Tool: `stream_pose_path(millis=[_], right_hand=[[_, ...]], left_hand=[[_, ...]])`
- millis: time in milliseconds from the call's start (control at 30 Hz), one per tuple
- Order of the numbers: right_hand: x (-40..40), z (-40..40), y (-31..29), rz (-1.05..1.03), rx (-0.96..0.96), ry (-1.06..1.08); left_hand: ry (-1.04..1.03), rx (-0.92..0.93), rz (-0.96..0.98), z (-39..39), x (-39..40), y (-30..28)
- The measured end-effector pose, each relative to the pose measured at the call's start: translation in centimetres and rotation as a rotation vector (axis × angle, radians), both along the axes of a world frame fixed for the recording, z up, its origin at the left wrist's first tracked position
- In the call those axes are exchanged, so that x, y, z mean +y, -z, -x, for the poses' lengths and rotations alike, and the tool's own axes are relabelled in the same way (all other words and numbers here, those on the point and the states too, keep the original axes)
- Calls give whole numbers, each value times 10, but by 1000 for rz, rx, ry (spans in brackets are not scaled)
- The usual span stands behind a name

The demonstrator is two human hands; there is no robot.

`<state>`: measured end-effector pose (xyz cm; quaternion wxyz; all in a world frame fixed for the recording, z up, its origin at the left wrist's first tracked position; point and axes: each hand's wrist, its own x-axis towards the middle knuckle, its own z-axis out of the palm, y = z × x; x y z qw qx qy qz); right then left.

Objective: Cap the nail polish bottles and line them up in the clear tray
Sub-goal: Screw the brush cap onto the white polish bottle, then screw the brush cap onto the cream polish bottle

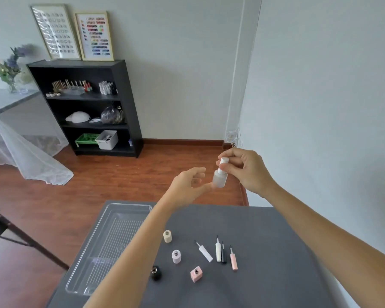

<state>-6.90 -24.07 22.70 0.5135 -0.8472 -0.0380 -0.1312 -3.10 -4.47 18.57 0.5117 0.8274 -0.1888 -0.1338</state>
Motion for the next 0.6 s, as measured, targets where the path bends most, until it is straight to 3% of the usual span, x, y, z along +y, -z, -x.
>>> stream_pose_path(millis=[200,367,600], right_hand=[[-10,-16,99,144,189,150],[-16,-20,167,183,349,214],[-23,-18,218,208,485,277]], left_hand=[[-200,92,-297,-25,53,93],[-217,174,-466,-26,71,162],[-229,239,-499,-27,77,207]])
